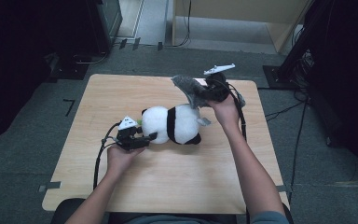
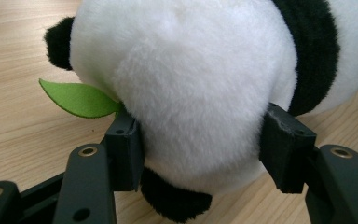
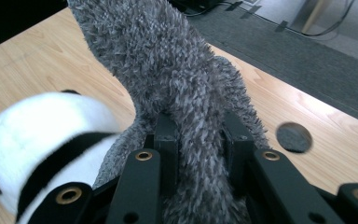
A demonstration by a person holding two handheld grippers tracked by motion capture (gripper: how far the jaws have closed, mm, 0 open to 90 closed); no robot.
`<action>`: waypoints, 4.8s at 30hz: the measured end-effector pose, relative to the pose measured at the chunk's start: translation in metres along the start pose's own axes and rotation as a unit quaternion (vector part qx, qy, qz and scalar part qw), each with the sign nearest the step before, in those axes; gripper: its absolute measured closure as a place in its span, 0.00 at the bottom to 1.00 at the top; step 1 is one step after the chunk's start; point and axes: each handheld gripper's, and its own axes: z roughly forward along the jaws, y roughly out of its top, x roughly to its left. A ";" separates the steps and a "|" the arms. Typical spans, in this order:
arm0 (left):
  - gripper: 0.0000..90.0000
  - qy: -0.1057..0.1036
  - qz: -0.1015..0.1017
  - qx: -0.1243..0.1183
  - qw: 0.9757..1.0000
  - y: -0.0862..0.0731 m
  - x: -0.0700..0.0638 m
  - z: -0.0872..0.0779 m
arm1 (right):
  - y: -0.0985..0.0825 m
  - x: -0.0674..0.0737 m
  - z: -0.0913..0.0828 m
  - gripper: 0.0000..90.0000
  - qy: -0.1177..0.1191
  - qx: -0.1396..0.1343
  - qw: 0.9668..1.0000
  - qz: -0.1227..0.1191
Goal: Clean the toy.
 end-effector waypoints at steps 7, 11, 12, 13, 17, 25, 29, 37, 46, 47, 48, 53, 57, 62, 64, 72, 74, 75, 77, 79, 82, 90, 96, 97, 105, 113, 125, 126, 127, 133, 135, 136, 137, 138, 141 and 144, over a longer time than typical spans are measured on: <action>0.44 0.000 -0.003 0.001 1.000 0.000 -0.001 0.000 | 0.016 0.017 0.020 0.82 0.019 0.007 1.000 -0.008; 0.44 -0.001 -0.004 0.004 1.000 0.000 -0.001 0.000 | 0.025 0.030 0.033 0.81 0.027 0.012 0.999 -0.018; 0.44 -0.001 -0.006 0.003 1.000 0.000 -0.001 0.000 | 0.027 0.034 0.037 0.81 0.031 0.014 0.999 -0.023; 0.44 -0.001 -0.005 0.004 1.000 0.000 -0.001 0.000 | 0.029 0.037 0.041 0.81 0.034 0.018 0.999 -0.025; 0.44 -0.001 -0.007 0.004 1.000 0.000 -0.001 0.000 | 0.037 0.051 0.060 0.81 0.044 0.036 0.998 -0.042; 0.44 -0.001 -0.008 0.003 1.000 0.000 -0.001 0.000 | 0.041 0.078 0.097 0.81 0.070 0.062 0.994 -0.058; 0.44 0.000 -0.013 0.007 1.000 0.000 -0.001 0.000 | 0.037 0.088 0.113 0.81 0.074 0.089 0.991 -0.068; 0.46 0.001 -0.023 0.009 1.000 0.000 -0.001 0.001 | 0.031 0.083 0.118 0.81 0.066 0.116 0.987 -0.086; 0.47 0.002 -0.023 0.009 1.000 0.000 0.000 0.001 | 0.023 0.048 0.105 0.81 0.043 0.132 0.988 -0.072; 0.47 0.002 -0.023 0.009 1.000 0.000 0.000 0.001 | 0.022 0.043 0.102 0.81 0.040 0.132 0.988 -0.069; 0.47 0.002 -0.024 0.009 1.000 0.001 0.000 0.001 | 0.022 0.039 0.100 0.81 0.037 0.132 0.988 -0.066; 0.47 0.000 -0.024 0.008 1.000 0.000 0.000 0.001 | 0.017 0.022 0.090 0.80 0.029 0.124 0.991 -0.051; 0.47 -0.002 -0.025 0.008 1.000 0.000 0.001 0.001 | 0.009 0.007 0.080 0.80 0.016 0.114 0.992 -0.042; 0.46 -0.004 -0.029 0.008 1.000 0.000 0.001 0.001 | -0.004 -0.014 0.071 0.80 0.001 0.123 0.992 -0.016; 0.46 -0.005 -0.027 0.008 1.000 0.000 0.002 0.001 | -0.008 -0.018 0.068 0.80 -0.005 0.123 0.992 -0.016; 0.44 -0.008 -0.029 0.007 1.000 0.000 0.002 0.001 | 0.000 -0.018 0.054 0.81 -0.003 0.096 0.995 -0.007; 0.41 -0.009 -0.032 0.010 0.999 0.001 0.003 0.000 | 0.008 -0.011 0.052 0.81 0.002 0.086 0.996 -0.011; 0.41 -0.009 -0.035 0.008 0.999 0.001 0.003 0.001 | 0.011 -0.009 0.052 0.81 0.004 0.086 0.996 -0.015; 0.40 -0.009 -0.033 0.010 0.999 0.001 0.003 0.000 | 0.019 -0.002 0.052 0.81 0.008 0.080 0.996 -0.025; 0.40 -0.010 -0.033 0.009 0.999 0.001 0.003 0.000 | 0.027 0.006 0.053 0.81 0.014 0.075 0.997 -0.031; 0.40 -0.011 -0.033 0.008 0.999 0.001 0.003 0.001 | 0.038 0.020 0.060 0.81 0.024 0.075 0.996 -0.041; 0.38 -0.010 -0.036 -0.001 0.999 0.003 0.001 0.001 | 0.051 0.056 0.089 0.81 0.064 0.079 0.993 -0.056; 0.30 -0.015 -0.037 0.002 0.999 0.004 0.002 0.000 | 0.047 0.075 0.112 0.81 0.082 0.107 0.989 -0.068; 0.29 -0.015 -0.034 0.002 0.999 0.005 0.002 0.000 | 0.045 0.077 0.115 0.81 0.082 0.111 0.988 -0.070; 0.21 -0.022 -0.033 0.004 0.999 0.004 0.007 0.008 | 0.037 0.078 0.123 0.82 0.084 0.130 0.986 -0.070; 0.42 -0.010 -0.026 0.011 1.000 0.004 0.005 0.005 | 0.035 0.070 0.121 0.81 0.076 0.145 0.984 -0.074; 0.43 -0.009 -0.022 0.011 1.000 0.004 0.004 0.005 | 0.019 0.010 0.094 0.81 0.034 0.149 0.988 -0.036; 0.43 -0.008 -0.022 0.011 1.000 0.004 0.004 0.005 | 0.018 0.007 0.092 0.81 0.032 0.148 0.988 -0.035; 0.43 -0.008 -0.022 0.011 1.000 0.004 0.003 0.005 | 0.015 0.002 0.090 0.81 0.028 0.145 0.989 -0.030; 0.42 -0.009 -0.025 0.009 1.000 0.004 0.003 0.005 | 0.000 -0.019 0.076 0.81 0.011 0.127 0.992 -0.005; 0.42 -0.009 -0.024 0.010 1.000 0.004 0.004 0.005 | -0.007 -0.026 0.072 0.81 0.003 0.127 0.992 0.005; 0.42 -0.009 -0.024 0.010 1.000 0.004 0.004 0.005 | -0.011 -0.031 0.070 0.81 -0.002 0.131 0.991 0.011; 0.42 -0.009 -0.023 0.010 1.000 0.004 0.004 0.005 | -0.013 -0.034 0.068 0.82 -0.003 0.134 0.991 0.018; 0.42 -0.010 -0.024 0.010 1.000 0.004 0.004 0.005 | -0.015 -0.036 0.066 0.82 -0.005 0.129 0.991 0.019; 0.41 -0.011 -0.024 0.009 1.000 0.004 0.005 0.005 | -0.018 -0.040 0.058 0.82 -0.004 0.115 0.993 0.029; 0.41 -0.010 -0.025 0.008 1.000 0.004 0.004 0.005 | -0.014 -0.038 0.051 0.82 -0.005 0.100 0.995 0.027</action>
